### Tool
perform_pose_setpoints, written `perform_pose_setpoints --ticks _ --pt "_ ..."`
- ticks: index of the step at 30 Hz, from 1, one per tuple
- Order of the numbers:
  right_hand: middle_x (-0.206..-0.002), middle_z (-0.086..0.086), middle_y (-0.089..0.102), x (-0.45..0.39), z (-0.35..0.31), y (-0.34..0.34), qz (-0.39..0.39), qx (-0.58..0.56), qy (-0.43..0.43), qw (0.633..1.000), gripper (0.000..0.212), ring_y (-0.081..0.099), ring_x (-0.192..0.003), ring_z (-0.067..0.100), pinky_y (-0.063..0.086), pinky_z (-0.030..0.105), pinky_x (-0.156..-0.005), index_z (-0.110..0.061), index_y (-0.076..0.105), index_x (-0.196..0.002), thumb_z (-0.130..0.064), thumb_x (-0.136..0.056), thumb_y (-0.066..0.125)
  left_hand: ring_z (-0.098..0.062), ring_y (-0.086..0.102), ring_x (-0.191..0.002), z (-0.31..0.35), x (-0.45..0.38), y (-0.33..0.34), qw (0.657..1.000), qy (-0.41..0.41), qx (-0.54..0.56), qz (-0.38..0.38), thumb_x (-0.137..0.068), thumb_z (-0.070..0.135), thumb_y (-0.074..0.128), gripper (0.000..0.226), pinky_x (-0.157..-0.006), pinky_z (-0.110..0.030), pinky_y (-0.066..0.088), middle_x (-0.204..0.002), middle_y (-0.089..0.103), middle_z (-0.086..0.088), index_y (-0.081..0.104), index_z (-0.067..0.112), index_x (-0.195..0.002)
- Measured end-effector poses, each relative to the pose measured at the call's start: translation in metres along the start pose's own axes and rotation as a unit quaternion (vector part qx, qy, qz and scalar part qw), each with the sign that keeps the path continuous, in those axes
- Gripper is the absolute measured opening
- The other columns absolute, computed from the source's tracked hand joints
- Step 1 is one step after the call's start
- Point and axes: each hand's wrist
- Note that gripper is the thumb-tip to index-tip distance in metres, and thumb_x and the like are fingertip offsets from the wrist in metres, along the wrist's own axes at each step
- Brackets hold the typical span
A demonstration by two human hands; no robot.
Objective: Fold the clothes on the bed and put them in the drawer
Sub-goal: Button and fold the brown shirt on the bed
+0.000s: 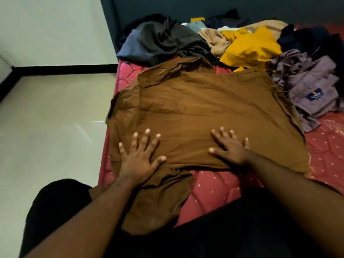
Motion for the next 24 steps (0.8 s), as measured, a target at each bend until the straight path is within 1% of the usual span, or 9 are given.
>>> perform_pose_setpoints --ticks 2,5,8,12,14,16,18,20,24 --pt "-0.157 -0.015 -0.026 0.017 0.003 0.004 -0.062 0.062 0.006 0.996 0.098 -0.019 -0.147 0.020 -0.007 0.062 -0.112 -0.055 -0.015 -0.144 -0.092 -0.065 0.031 -0.026 -0.011 -0.150 -0.022 0.014 -0.001 0.998 -0.052 0.018 -0.038 -0.073 0.091 0.007 0.085 -0.118 -0.058 -0.002 -0.162 -0.020 0.002 -0.018 0.054 -0.145" --pt "-0.156 -0.014 -0.027 0.042 0.049 -0.021 -0.104 0.082 0.141 0.981 0.117 -0.015 -0.147 0.030 0.003 0.066 -0.113 -0.056 -0.020 -0.141 -0.098 -0.051 0.042 -0.024 -0.015 -0.149 -0.035 0.039 -0.005 0.989 -0.120 0.005 -0.091 -0.075 0.090 0.011 0.082 -0.112 -0.066 -0.004 -0.160 -0.025 0.003 -0.027 0.057 -0.139" --pt "-0.162 0.001 -0.013 0.045 0.066 -0.025 -0.091 0.086 0.176 0.976 0.124 -0.005 -0.147 0.038 0.013 0.059 -0.116 -0.043 -0.009 -0.150 -0.090 -0.055 0.056 -0.028 -0.016 -0.149 -0.020 0.049 -0.010 0.996 -0.079 -0.018 -0.044 -0.078 0.086 0.007 0.078 -0.109 -0.070 -0.005 -0.161 -0.023 0.004 -0.024 0.054 -0.143" --pt "-0.144 0.015 0.045 0.057 0.050 -0.027 -0.022 0.034 0.122 0.992 0.097 0.051 -0.122 0.029 0.043 0.031 -0.096 -0.018 0.037 -0.143 -0.063 -0.065 0.073 -0.021 -0.011 -0.150 -0.008 0.054 -0.014 0.994 0.044 -0.017 -0.103 -0.069 0.089 -0.005 0.083 -0.112 -0.068 -0.002 -0.163 -0.012 0.012 -0.007 0.057 -0.146" --pt "-0.140 0.015 0.049 0.070 0.044 -0.033 -0.058 0.009 0.106 0.993 0.075 0.054 -0.111 0.023 0.041 0.022 -0.082 -0.009 0.035 -0.145 -0.024 -0.082 0.073 -0.022 -0.017 -0.149 -0.009 0.063 -0.012 0.986 0.027 -0.031 -0.161 -0.072 0.089 0.007 0.078 -0.109 -0.071 -0.007 -0.161 -0.017 0.013 -0.013 0.062 -0.142" --pt "-0.147 0.013 0.038 0.079 0.040 -0.034 -0.078 0.025 0.103 0.991 0.077 0.047 -0.125 0.025 0.036 0.020 -0.094 -0.003 0.021 -0.150 -0.003 -0.087 0.065 -0.025 -0.022 -0.147 -0.005 0.072 -0.014 0.983 0.002 -0.035 -0.181 -0.074 0.089 0.019 0.077 -0.104 -0.075 -0.007 -0.159 -0.026 0.013 -0.020 0.066 -0.137" --pt "-0.153 0.015 0.031 0.078 0.039 -0.035 -0.059 0.051 0.124 0.989 0.075 0.039 -0.136 0.030 0.030 0.028 -0.108 -0.010 0.014 -0.153 -0.009 -0.093 0.058 -0.027 -0.026 -0.146 -0.002 0.078 -0.017 0.979 -0.025 -0.015 -0.202 -0.076 0.088 0.027 0.077 -0.101 -0.078 -0.004 -0.156 -0.032 0.013 -0.022 0.069 -0.134" --pt "-0.146 0.019 0.042 0.079 0.039 -0.037 -0.026 0.092 0.132 0.987 0.051 0.046 -0.130 0.033 0.036 0.035 -0.107 -0.008 0.035 -0.147 -0.015 -0.098 0.048 -0.029 -0.023 -0.147 -0.001 0.081 -0.018 0.979 -0.036 -0.002 -0.199 -0.084 0.080 0.029 0.069 -0.102 -0.079 0.000 -0.158 -0.028 0.015 -0.016 0.069 -0.135" --pt "-0.136 0.020 0.051 0.088 0.041 -0.041 0.010 0.132 0.145 0.981 0.035 0.052 -0.124 0.035 0.043 0.039 -0.101 -0.004 0.052 -0.130 -0.008 -0.096 0.045 -0.027 0.014 -0.149 0.001 0.082 -0.031 0.993 -0.037 0.051 -0.105 -0.102 0.034 0.037 0.045 -0.110 -0.067 0.018 -0.159 0.023 0.015 0.032 0.051 -0.144"
Point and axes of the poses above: each hand's wrist, its own x-axis away from the middle knuckle, its own y-axis out of the palm, z = x × y
